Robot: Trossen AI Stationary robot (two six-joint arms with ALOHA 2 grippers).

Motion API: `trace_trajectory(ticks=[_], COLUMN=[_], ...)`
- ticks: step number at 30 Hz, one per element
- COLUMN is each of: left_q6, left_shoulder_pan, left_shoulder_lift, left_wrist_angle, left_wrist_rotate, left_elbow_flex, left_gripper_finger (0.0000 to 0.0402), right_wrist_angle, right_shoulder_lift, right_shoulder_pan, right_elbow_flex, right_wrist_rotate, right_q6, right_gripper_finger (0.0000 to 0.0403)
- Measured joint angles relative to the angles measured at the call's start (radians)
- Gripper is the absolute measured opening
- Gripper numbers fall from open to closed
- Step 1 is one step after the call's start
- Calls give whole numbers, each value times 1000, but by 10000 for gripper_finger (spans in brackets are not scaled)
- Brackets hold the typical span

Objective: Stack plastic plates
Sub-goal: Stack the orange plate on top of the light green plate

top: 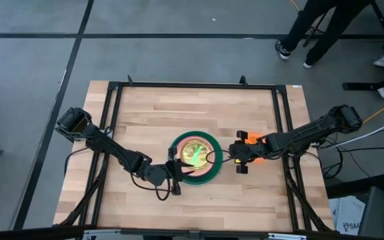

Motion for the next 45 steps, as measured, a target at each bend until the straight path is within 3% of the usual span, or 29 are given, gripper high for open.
trace_trajectory(ticks=[5,14,23,31,45], left_q6=[0,-1,-2,-3,-3], left_shoulder_pan=[0,0,0,0,0], left_shoulder_lift=[0,0,0,0,0], left_wrist_angle=[0,0,0,0,0], left_wrist_rotate=[0,0,0,0,0], left_elbow_flex=[0,0,0,0,0], left_gripper_finger=[82,82,82,82,82], right_wrist_angle=[-23,-238,-387,-417,-414], right_shoulder_lift=[0,0,0,0,0], right_shoulder_pan=[33,170,279,387,413], right_elbow_flex=[51,160,165,164,-36], right_wrist_rotate=[-12,77,84,192,195], right_q6=[57,201,387,446,613], right_gripper_finger=[150,150,150,150,150])
